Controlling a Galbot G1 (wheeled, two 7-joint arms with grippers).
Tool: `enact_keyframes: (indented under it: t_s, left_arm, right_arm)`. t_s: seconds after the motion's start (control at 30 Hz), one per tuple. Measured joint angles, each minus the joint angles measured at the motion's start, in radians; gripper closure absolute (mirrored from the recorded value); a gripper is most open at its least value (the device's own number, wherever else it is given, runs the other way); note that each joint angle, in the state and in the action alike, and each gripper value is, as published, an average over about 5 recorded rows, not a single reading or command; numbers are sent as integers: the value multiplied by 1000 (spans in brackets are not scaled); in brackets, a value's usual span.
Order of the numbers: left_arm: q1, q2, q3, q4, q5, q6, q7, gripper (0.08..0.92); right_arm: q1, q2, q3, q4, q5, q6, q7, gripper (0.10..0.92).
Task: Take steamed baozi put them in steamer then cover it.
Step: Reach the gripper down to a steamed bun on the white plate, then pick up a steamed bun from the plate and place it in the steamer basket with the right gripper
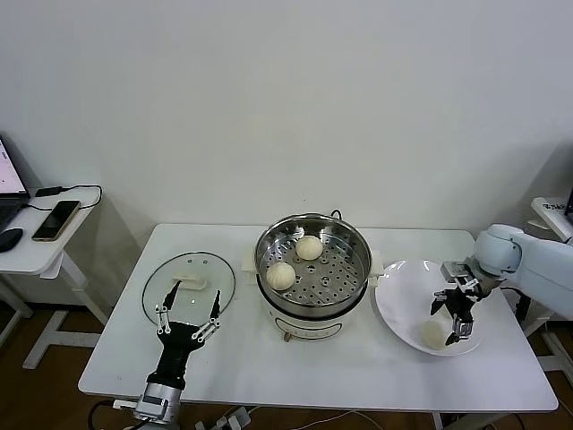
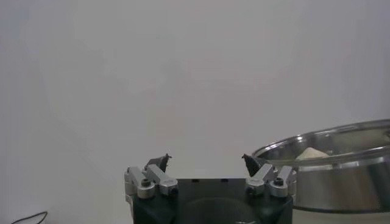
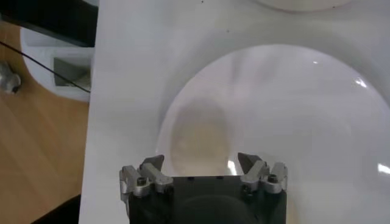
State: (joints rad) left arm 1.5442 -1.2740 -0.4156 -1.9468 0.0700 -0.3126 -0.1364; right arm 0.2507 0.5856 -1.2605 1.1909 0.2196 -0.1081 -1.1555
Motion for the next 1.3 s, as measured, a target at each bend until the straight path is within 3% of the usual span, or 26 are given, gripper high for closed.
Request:
enact_keyframes:
  t_s: [0.27,0.63,0.97,1.3]
  left_arm:
    - [-1,1,-3,3,0,-2,-1,177]
    - [-1,3,-3,4,-1,-3,-2,177]
    - [-6,8,7,-4,-1,1,-3,177]
    - [-2,11,13,-14,-1,-1,-3,177]
  right_arm:
    - [-34,18,20,-23,-8,-2,5,219]
    - [-24,9,22,-14,-6,0,-2,362]
    - [151,14,-39,40,7,50,-40,370]
    - [430,117,-124,113,19,224,-62,372]
